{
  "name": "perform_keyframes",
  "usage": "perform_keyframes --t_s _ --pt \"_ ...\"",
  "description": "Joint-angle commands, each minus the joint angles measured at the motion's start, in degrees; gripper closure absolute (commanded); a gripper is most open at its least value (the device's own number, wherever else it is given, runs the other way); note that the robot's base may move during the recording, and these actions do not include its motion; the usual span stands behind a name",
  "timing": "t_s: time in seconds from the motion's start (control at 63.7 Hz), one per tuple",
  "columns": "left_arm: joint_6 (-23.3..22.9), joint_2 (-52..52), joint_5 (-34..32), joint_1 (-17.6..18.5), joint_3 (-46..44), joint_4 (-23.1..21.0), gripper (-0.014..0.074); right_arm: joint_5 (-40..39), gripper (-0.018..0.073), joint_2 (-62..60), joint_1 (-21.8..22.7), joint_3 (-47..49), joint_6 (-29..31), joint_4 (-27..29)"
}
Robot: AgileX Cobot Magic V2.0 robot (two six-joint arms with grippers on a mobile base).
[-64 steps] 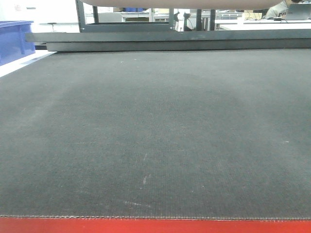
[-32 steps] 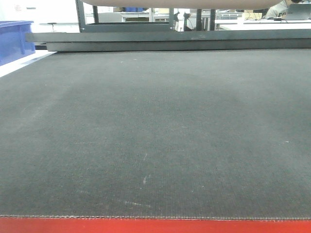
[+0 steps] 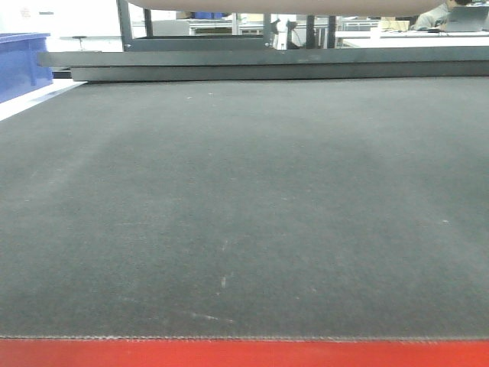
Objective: Grab white bin and place on right shelf
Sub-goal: 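Hold the bin raised and drive away from the red table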
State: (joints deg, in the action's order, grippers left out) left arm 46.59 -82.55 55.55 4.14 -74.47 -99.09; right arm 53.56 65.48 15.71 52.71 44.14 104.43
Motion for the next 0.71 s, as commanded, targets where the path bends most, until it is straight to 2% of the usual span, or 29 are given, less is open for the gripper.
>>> perform_keyframes --t_s 0.0,0.361,0.69 --pt "-0.7 3.1 20.2 3.7 -2.5 -8.6 0.0722 14.1 0.0492 -1.8 -2.2 2.3 -0.1 3.9" --pt "-0.7 3.1 20.2 3.7 -2.5 -8.6 0.0722 13.6 0.0492 -1.8 -2.2 2.3 -0.1 3.9" --pt "-0.7 3.1 20.2 3.7 -2.5 -8.6 0.0722 9.8 0.0492 -1.7 -2.2 2.3 -0.1 3.9"
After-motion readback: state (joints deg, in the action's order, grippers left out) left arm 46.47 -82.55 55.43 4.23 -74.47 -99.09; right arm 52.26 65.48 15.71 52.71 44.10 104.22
